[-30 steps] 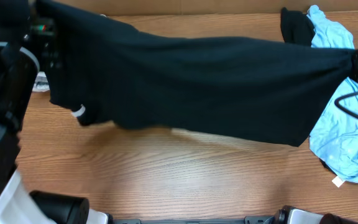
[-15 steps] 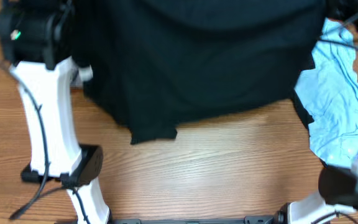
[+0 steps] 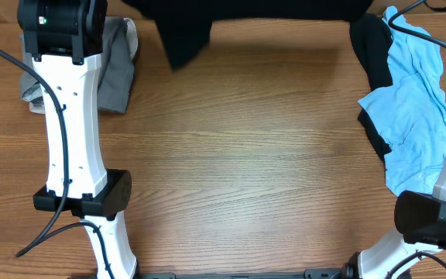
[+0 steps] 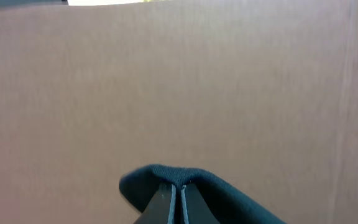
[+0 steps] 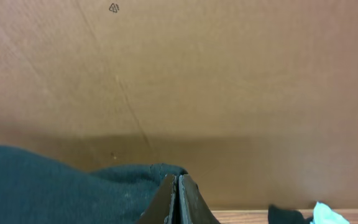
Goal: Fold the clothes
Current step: 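Lift the black shirt with both grippers and stretch it out wide, then lower the stretched black shirt flat onto the table with both grippers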
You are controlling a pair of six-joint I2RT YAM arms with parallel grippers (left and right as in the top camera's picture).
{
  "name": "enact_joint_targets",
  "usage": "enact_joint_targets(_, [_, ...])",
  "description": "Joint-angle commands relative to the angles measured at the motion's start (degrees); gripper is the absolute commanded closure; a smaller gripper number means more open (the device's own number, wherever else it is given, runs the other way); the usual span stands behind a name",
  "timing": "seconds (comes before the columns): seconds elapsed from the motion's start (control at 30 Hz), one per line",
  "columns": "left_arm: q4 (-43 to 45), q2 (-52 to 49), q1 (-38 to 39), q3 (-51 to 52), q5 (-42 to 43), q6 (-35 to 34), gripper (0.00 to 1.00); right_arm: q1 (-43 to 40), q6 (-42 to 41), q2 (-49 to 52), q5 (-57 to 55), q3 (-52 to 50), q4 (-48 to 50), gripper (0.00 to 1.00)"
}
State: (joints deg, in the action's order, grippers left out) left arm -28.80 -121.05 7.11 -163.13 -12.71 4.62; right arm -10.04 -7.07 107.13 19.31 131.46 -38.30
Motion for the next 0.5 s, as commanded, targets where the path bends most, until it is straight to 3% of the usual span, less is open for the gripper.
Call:
enact_joint_targets(0.0, [-5.75,1.53,-0.35,-1.01,-0.74,0.74,0.96,-0.13,0.96,-1.31,0.35,1.53,-2.40,0.96])
enact_joint_targets(0.23, [-34.75,0.70,-0.28,-0.79,5.09,0.15,0.96,0.20,5.68,3.93,3.96,1.25,-18.08,0.96])
enact_joint_targets(0.47, [-53.57,-0.24,-0.31,-0.42,7.87,-1.53,0.96,0.22,7.58,7.69,3.72,1.25,-31.91,0.96])
